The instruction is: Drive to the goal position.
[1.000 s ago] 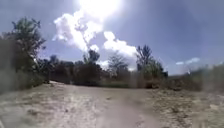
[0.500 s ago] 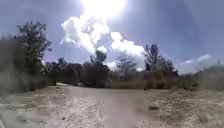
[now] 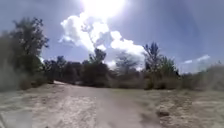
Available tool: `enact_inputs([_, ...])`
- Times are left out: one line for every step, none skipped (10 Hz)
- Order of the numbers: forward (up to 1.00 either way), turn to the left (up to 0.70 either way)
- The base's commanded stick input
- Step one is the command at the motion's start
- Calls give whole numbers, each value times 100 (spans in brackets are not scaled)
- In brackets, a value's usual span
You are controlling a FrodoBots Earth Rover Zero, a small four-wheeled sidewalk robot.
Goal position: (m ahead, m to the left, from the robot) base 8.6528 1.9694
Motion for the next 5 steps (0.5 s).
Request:
enact_inputs([70, 0])
enact_inputs([70, 0])
enact_inputs([70, 0])
enact_inputs([70, 0])
enact_inputs([70, 0])
